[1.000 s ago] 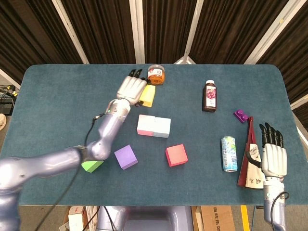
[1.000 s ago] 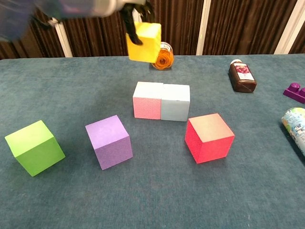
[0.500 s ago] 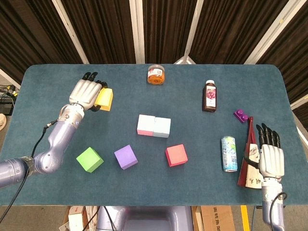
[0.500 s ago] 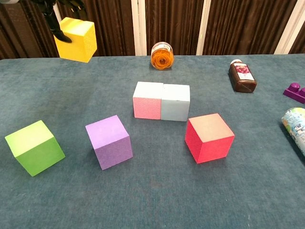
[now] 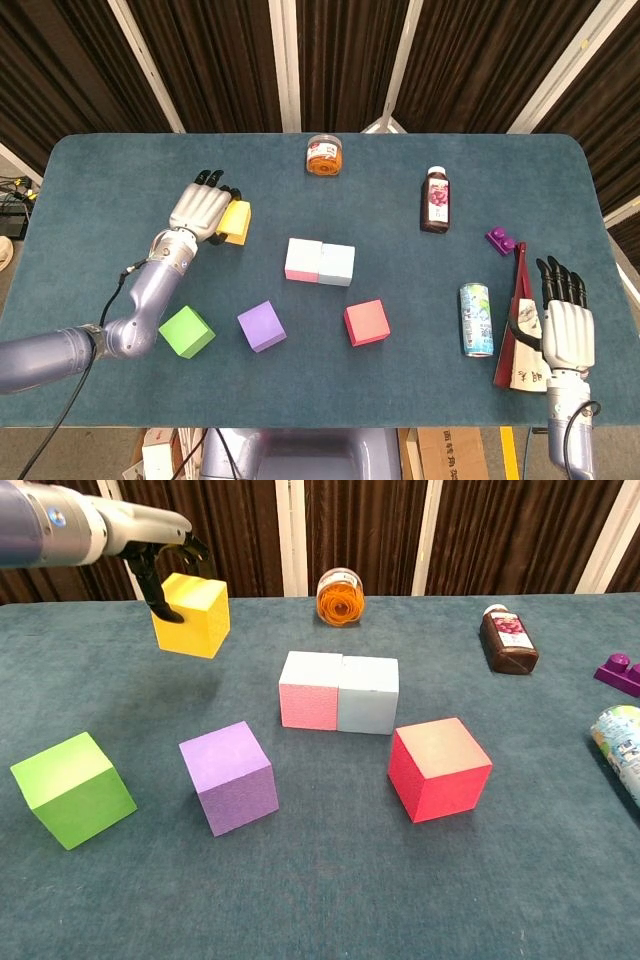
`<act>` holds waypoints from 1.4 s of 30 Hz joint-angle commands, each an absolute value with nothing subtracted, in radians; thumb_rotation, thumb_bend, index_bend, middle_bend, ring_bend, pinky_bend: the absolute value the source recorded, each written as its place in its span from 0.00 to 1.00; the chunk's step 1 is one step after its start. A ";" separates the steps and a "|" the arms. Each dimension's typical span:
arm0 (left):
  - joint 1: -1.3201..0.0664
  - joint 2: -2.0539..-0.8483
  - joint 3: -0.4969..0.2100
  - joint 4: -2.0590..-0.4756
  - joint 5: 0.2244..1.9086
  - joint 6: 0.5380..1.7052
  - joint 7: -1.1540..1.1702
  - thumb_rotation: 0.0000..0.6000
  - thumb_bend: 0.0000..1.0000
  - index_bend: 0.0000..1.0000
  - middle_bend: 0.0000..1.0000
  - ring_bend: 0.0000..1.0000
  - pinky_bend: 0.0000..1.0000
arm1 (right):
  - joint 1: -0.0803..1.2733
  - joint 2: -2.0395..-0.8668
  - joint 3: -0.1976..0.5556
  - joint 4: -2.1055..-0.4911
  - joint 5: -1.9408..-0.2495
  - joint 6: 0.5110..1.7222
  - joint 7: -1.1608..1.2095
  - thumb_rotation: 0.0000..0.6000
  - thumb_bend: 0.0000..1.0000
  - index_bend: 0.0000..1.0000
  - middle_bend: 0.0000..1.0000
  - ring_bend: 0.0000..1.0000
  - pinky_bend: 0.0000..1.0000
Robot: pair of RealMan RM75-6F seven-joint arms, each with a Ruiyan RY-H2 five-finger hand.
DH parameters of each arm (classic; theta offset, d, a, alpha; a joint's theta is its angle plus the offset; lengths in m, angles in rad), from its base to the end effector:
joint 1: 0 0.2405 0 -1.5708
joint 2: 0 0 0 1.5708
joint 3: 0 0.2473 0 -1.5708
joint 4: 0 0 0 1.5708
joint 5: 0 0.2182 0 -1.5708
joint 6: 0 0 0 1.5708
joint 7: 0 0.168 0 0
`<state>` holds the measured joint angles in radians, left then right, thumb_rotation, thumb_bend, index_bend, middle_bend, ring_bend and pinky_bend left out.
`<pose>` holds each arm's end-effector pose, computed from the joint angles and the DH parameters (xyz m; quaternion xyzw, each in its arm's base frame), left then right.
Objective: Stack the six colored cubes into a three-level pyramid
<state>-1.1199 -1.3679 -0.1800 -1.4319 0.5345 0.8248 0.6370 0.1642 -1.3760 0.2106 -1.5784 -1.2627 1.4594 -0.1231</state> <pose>-0.0899 0.4568 0.0289 -0.7518 -0.3335 -0.2709 0.5002 -0.2910 -0.2562 0.1028 0.4895 -0.4343 0.4302 0.6219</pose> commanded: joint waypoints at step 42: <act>-1.151 -1.566 -0.178 -1.356 0.467 0.848 0.619 1.00 0.36 0.28 0.29 0.00 0.00 | 0.157 -1.349 0.218 -1.587 -1.268 1.450 -0.061 1.00 0.28 0.06 0.02 0.00 0.00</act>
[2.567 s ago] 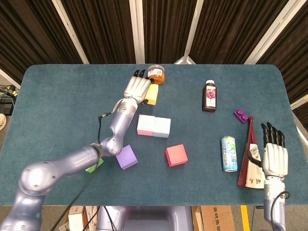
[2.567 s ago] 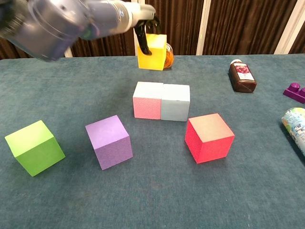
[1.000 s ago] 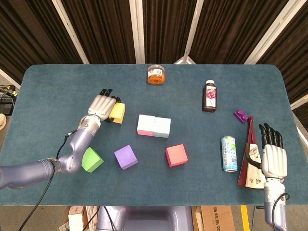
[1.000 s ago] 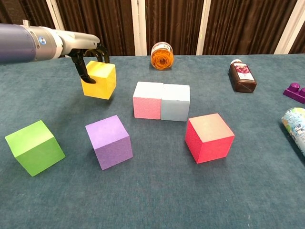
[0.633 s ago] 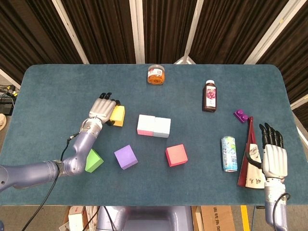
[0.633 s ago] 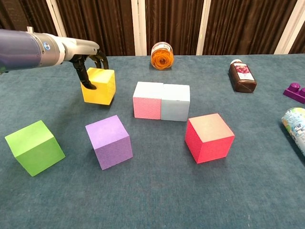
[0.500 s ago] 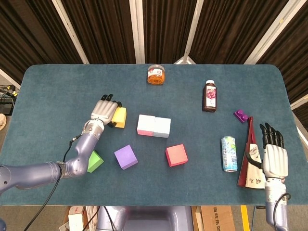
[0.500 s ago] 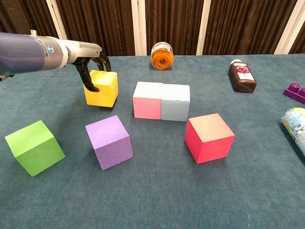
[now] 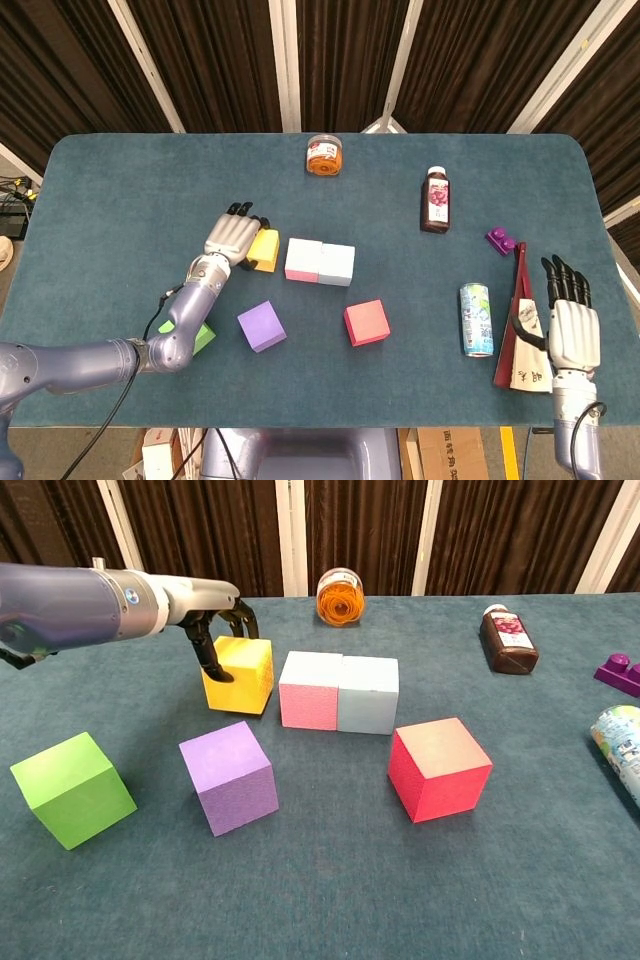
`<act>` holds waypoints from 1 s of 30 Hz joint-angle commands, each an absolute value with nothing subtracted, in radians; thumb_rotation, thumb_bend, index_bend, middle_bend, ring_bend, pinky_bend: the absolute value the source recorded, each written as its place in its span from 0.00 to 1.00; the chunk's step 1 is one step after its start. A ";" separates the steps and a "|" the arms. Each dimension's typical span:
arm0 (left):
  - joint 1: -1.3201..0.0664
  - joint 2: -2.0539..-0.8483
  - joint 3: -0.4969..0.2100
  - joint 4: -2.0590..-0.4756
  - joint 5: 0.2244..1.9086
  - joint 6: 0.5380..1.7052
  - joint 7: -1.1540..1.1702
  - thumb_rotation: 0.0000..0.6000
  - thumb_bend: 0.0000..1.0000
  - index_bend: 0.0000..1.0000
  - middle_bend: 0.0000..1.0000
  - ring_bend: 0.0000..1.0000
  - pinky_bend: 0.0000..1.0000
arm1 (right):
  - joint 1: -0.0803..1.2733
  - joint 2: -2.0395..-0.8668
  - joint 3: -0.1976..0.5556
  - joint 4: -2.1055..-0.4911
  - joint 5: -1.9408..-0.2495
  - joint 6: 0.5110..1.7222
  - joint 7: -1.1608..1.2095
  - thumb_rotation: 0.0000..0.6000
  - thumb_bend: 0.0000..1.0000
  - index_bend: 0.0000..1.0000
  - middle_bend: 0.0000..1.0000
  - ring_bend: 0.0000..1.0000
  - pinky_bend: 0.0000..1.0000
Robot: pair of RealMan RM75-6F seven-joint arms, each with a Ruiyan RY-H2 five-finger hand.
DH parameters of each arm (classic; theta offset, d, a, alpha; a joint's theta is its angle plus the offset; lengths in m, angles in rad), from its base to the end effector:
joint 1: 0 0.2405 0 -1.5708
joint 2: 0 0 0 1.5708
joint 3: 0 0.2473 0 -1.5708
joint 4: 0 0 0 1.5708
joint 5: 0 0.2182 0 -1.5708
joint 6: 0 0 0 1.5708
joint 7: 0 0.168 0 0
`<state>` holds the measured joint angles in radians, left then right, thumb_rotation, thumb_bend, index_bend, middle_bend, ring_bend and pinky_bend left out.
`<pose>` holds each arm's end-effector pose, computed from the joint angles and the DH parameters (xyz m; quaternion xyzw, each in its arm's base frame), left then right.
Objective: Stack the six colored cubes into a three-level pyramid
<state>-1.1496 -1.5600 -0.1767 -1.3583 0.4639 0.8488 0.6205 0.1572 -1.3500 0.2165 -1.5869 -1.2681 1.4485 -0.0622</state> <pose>-0.0773 0.4365 -0.0384 -0.7508 -0.3884 -0.2742 0.4586 -0.2933 -0.2560 0.1099 0.4807 -0.4448 0.4442 0.6114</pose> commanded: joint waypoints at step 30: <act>-1.180 -1.608 -0.189 -1.345 0.430 0.863 0.661 1.00 0.36 0.27 0.27 0.00 0.00 | 0.150 -1.339 0.226 -1.596 -1.255 1.451 -0.047 1.00 0.28 0.06 0.02 0.00 0.00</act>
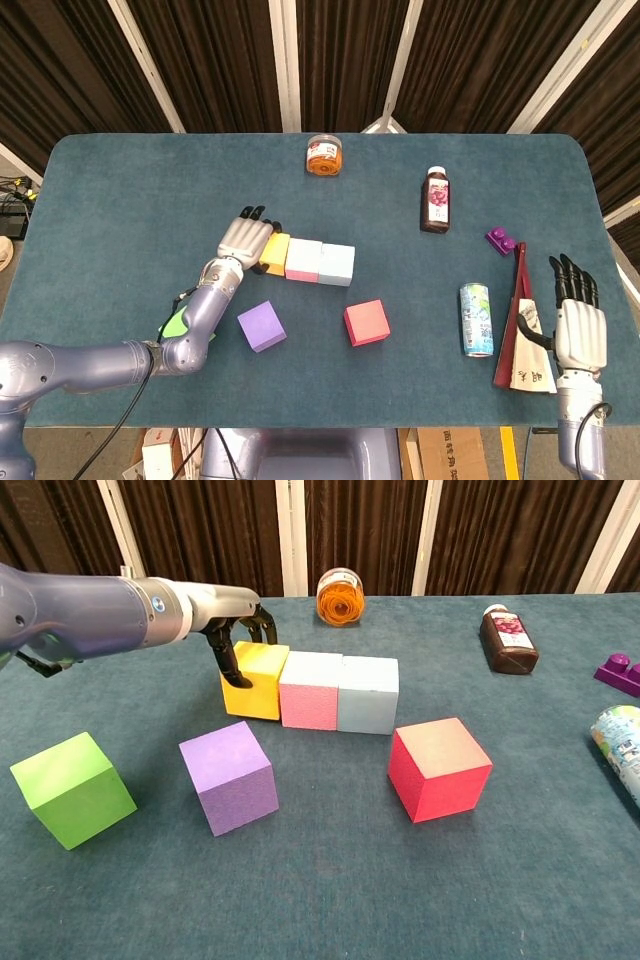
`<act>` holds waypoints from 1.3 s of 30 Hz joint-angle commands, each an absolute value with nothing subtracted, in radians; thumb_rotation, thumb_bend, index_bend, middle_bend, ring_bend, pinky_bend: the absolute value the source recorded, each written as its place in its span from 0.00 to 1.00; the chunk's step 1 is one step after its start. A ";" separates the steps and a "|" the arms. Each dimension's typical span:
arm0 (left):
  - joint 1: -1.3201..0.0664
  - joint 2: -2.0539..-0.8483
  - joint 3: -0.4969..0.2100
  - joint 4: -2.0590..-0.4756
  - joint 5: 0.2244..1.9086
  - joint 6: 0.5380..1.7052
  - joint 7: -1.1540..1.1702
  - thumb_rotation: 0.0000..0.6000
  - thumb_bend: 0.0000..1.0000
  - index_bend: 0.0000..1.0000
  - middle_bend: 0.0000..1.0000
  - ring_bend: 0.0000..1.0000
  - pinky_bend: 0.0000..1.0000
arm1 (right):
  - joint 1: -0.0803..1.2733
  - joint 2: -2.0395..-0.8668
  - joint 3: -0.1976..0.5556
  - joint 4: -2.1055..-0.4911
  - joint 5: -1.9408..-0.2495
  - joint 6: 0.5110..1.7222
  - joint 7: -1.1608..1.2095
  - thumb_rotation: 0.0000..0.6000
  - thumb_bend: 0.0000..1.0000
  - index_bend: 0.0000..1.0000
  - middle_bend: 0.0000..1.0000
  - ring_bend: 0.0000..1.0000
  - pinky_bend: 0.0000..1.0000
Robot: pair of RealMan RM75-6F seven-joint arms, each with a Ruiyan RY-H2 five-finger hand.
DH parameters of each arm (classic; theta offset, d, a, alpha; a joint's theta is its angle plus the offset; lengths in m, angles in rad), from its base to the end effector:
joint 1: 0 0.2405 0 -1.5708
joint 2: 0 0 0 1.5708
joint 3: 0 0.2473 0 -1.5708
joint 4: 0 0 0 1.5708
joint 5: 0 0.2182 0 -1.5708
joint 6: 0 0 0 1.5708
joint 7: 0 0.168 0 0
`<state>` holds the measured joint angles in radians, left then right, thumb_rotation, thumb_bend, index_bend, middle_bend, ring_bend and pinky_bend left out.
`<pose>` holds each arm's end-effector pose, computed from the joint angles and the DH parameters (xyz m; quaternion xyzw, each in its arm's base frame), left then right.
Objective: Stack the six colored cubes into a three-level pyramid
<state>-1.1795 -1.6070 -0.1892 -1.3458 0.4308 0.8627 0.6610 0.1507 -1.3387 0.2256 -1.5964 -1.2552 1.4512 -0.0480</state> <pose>-0.0620 0.4321 -0.0531 -0.7565 -0.3851 -0.2735 0.4523 -0.2956 -0.2554 0.1152 0.4698 -0.4493 0.4476 0.6141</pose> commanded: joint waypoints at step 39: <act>-1.190 -1.628 -0.186 -1.346 0.408 0.872 0.698 1.00 0.35 0.25 0.21 0.00 0.00 | 0.147 -1.335 0.233 -1.598 -1.250 1.455 -0.031 1.00 0.28 0.07 0.02 0.00 0.00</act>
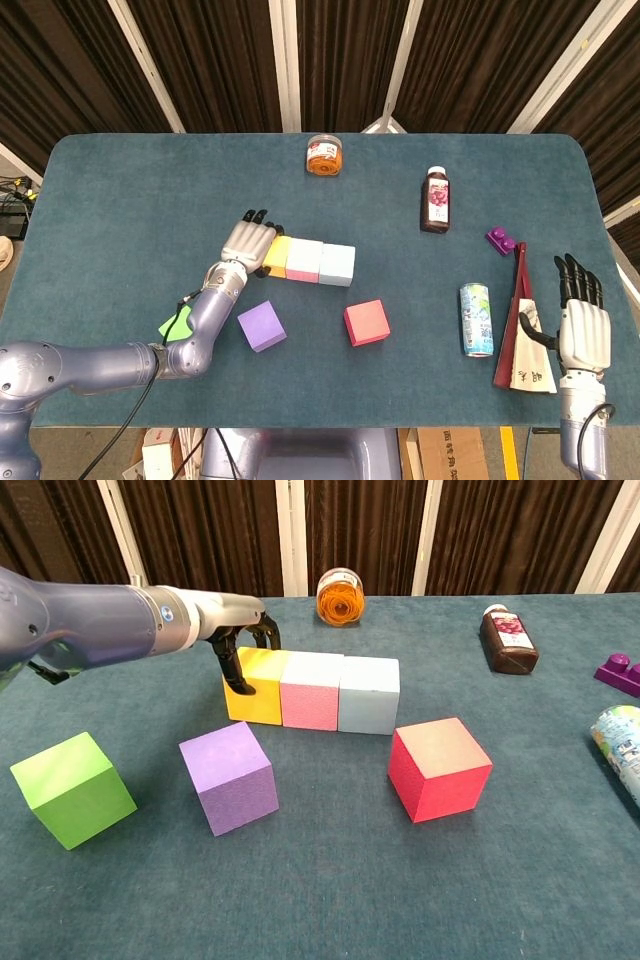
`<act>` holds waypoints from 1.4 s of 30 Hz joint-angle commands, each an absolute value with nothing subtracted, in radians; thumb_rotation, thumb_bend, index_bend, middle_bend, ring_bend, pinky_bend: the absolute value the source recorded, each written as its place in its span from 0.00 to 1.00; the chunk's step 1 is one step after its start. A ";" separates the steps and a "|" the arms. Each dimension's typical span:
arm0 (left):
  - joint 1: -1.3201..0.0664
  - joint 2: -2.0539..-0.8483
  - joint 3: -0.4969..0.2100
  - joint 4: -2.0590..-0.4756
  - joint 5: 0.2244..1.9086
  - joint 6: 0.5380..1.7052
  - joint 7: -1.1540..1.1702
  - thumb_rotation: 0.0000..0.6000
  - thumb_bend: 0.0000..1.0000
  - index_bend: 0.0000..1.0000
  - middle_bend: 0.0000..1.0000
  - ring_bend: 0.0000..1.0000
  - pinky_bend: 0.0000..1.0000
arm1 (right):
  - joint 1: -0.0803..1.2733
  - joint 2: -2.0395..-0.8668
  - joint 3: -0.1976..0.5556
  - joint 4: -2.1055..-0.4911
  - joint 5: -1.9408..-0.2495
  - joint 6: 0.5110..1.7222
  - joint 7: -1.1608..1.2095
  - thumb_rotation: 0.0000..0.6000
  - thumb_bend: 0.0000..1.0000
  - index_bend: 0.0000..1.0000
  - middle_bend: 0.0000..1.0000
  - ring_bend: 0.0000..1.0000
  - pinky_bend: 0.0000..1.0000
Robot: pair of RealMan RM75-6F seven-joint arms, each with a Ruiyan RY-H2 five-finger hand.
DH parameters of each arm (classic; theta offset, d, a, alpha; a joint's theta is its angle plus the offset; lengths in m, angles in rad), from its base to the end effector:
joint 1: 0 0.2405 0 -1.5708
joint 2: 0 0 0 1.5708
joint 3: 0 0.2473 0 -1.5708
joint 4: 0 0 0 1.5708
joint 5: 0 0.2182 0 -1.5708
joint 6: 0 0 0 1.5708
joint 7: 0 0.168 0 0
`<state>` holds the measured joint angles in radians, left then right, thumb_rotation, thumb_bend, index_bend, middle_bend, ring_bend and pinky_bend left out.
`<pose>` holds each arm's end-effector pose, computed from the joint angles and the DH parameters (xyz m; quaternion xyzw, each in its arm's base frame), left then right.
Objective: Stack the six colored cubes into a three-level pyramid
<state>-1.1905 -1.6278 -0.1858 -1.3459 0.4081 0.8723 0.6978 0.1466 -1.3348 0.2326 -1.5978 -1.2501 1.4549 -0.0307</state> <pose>-0.0588 0.4274 -0.0611 -0.7629 -0.3797 -0.2639 0.4518 -0.2971 -0.2553 0.1185 0.4610 -0.4520 0.4533 0.6146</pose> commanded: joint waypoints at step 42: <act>-1.144 -1.508 -0.156 -1.490 0.474 0.923 0.680 1.00 0.27 0.06 0.07 0.00 0.00 | 0.149 -1.327 0.231 -1.616 -1.233 1.436 -0.040 1.00 0.28 0.07 0.02 0.00 0.00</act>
